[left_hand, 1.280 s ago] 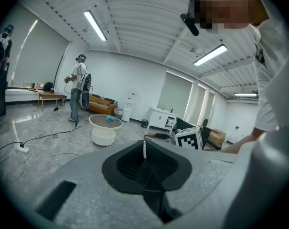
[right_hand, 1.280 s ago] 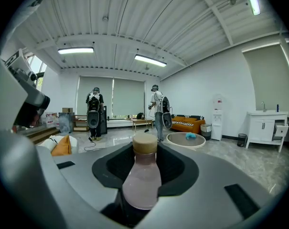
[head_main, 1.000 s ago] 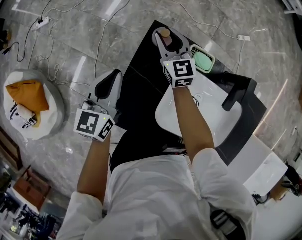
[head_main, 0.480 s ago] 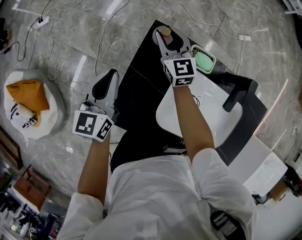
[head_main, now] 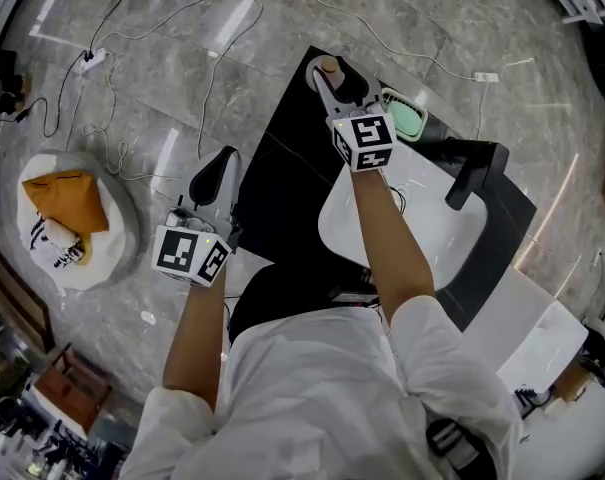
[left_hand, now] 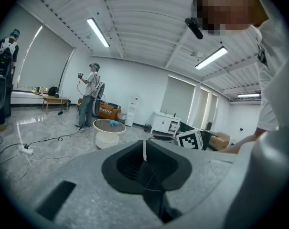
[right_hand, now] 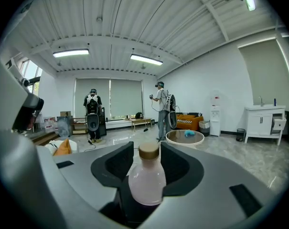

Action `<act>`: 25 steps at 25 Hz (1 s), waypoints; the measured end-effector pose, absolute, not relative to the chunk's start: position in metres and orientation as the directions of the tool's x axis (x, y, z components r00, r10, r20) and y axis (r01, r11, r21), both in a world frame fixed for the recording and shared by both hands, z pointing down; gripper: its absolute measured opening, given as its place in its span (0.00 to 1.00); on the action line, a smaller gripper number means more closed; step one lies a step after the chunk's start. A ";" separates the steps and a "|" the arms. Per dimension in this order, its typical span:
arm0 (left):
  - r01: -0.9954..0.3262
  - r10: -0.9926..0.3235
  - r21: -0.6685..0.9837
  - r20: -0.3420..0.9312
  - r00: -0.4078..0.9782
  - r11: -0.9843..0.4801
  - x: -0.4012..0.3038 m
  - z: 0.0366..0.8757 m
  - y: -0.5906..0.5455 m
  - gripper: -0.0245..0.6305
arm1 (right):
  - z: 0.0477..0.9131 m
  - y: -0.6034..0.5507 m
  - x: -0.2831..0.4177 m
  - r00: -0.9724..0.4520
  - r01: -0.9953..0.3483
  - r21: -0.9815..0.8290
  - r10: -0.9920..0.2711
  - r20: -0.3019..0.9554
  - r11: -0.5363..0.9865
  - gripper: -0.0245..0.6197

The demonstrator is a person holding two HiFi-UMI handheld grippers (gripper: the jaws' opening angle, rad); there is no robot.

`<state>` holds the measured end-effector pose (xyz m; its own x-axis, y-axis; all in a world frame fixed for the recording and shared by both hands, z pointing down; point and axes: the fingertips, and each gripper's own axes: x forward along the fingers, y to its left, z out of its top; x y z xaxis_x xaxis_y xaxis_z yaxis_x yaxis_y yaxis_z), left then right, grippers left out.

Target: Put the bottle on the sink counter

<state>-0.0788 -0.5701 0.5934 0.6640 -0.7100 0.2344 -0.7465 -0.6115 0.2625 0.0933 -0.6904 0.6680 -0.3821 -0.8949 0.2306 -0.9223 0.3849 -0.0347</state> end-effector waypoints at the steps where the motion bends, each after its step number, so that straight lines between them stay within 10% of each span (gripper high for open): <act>1: -0.747 -0.712 0.257 0.230 0.663 -0.613 -0.082 0.590 -0.565 0.08 | 0.662 -0.687 0.094 -0.373 -0.926 -0.028 -0.900 0.225 0.377 0.27; 25: -0.765 -0.777 0.186 0.017 0.630 -0.616 -0.177 0.456 -0.381 0.08 | 0.380 -0.422 0.036 -0.320 -0.945 0.087 -0.946 -0.050 0.315 0.11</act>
<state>-0.1774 -0.3807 0.4556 0.6295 -0.7768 0.0170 -0.7654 -0.6162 0.1857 0.0358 -0.4223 0.3800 -0.3204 -0.9459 -0.0504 -0.9449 0.3154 0.0873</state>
